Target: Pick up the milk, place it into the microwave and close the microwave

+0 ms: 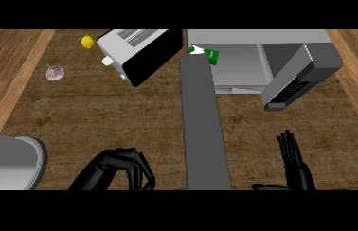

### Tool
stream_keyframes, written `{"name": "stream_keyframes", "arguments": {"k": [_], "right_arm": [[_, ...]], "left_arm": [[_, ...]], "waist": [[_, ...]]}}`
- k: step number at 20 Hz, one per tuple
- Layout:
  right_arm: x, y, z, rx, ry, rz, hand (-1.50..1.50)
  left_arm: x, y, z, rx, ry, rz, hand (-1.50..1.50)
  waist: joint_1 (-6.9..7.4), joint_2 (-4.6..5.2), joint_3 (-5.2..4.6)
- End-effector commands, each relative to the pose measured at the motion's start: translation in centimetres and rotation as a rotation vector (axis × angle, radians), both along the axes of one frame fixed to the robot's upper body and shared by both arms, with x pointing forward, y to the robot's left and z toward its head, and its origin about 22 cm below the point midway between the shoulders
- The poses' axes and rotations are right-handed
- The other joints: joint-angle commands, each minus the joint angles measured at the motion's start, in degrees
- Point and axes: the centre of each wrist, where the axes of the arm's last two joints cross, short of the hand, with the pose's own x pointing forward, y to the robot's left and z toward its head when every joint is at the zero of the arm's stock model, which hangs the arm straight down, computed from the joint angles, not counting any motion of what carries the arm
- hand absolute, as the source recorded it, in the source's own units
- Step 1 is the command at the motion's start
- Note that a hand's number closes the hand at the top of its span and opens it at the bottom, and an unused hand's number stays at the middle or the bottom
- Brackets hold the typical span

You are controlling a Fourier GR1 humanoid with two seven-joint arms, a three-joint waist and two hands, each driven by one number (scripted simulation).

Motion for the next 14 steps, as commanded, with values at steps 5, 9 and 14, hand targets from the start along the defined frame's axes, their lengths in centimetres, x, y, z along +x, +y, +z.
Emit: {"name": "stream_keyframes", "arguments": {"k": [5,9,14], "right_arm": [[-4.9,-0.7,1.0,0.036,-0.052,0.026,-1.50],[-6.0,-4.0,2.2,0.032,-0.078,-0.001,-1.50],[-8.2,-3.9,4.2,0.037,-0.102,0.051,-1.50]], "left_arm": [[3.5,-3.3,-0.1,0.138,0.061,-0.211,1.50],[3.4,-7.1,-2.2,0.181,0.119,-0.335,1.50],[4.4,-11.5,-2.6,0.240,0.009,-0.333,1.50]], "waist": [[-0.47,0.13,0.04],[-0.28,0.18,0.08],[-1.22,0.19,0.03]]}}
